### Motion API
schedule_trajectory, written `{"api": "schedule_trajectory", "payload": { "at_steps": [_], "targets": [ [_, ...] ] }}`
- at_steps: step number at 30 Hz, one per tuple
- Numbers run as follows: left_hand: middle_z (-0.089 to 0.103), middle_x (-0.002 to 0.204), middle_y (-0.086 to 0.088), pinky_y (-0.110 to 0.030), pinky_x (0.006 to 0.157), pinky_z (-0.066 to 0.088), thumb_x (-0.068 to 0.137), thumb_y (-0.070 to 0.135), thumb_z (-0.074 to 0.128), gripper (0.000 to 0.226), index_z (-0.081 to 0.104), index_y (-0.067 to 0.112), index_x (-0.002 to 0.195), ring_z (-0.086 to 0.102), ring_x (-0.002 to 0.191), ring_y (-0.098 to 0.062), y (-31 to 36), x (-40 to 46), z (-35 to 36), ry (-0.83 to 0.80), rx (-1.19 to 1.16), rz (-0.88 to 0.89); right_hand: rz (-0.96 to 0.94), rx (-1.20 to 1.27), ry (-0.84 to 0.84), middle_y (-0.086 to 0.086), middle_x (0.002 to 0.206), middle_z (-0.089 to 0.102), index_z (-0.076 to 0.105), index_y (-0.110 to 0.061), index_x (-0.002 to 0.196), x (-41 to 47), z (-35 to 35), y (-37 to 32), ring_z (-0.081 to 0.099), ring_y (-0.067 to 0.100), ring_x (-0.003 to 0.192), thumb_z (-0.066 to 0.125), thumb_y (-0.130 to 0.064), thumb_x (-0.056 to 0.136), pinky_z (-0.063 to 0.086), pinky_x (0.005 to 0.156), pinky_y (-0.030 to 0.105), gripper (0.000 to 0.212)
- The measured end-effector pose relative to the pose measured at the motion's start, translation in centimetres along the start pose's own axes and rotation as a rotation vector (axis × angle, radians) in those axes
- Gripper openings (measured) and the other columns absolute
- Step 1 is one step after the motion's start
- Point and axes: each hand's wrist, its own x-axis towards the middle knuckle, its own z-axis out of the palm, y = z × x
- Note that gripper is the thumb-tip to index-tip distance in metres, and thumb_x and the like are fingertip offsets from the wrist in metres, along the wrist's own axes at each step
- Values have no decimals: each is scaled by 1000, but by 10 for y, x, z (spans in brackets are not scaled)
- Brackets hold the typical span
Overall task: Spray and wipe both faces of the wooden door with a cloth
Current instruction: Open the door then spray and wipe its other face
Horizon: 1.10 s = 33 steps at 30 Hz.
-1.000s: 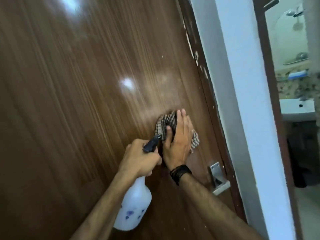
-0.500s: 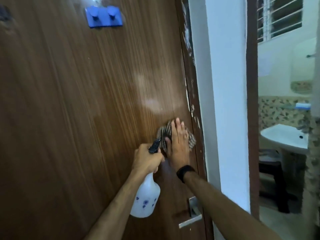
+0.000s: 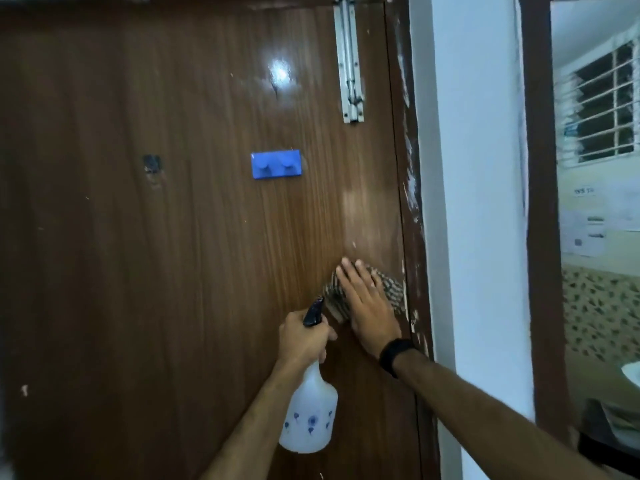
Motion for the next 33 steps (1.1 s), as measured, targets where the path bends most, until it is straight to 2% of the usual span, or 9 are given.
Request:
{"api": "schedule_trajectory", "payload": {
  "at_steps": [4,10,13,17,21,26,29,31,33],
  "targets": [
    [64,66,-9,-28,52,48,86,5,67,3,66,8,85,55,49,-17,21,12,-33,37,66,46,-339,-97,-79,5,166,7,14,-15,158,35,-11,0,3,22,153,51,1,82,12,122,43,86],
    [64,65,-11,-30,56,50,84,4,70,6,65,7,82,56,48,-20,62,40,-86,95,21,84,-19,7,104,3,164,16,23,-16,155,161,-36,-31,6,18,151,57,0,92,8,121,42,73],
    [64,64,-7,-31,56,51,85,4,69,5,67,7,81,55,46,-17,79,49,-111,114,-23,139,-158,-31,82,5,163,17,26,-15,154,172,-24,-55,11,21,151,64,-1,86,11,119,44,80],
    [63,60,-8,-24,47,48,85,4,66,3,68,5,83,56,46,-15,84,52,-140,122,16,180,-433,-167,-5,9,160,28,38,-13,149,158,-2,-82,27,26,146,76,-19,73,21,116,44,86],
    [66,66,-10,-27,53,50,85,4,67,4,69,4,87,56,47,-15,105,63,-165,93,42,217,-317,-165,76,9,161,24,32,-12,153,204,-10,-102,21,24,148,52,-25,87,27,118,45,70],
    [67,73,-16,-29,56,50,84,7,66,8,70,2,90,56,49,-18,157,81,-194,82,33,304,-125,-78,152,8,160,25,32,-13,152,229,-6,-125,18,22,149,56,-23,86,27,117,45,71],
    [63,62,-14,-30,57,50,76,6,67,10,72,-2,79,54,45,-21,172,84,-212,129,-14,354,-171,-60,143,3,165,8,9,-19,157,221,13,-133,4,20,152,55,-25,94,14,122,43,78],
    [60,56,-12,-28,52,47,74,3,68,4,70,1,71,51,42,-21,170,83,-222,157,-50,364,-283,-137,117,5,163,16,11,-18,156,223,20,-142,10,21,151,65,-35,89,17,120,41,88],
    [57,51,-10,-28,51,46,76,3,66,9,67,3,68,50,40,-21,163,83,-232,188,-49,367,-323,-181,112,6,159,25,20,-17,153,237,21,-151,18,19,147,64,-37,89,30,118,43,80]
  ]
}}
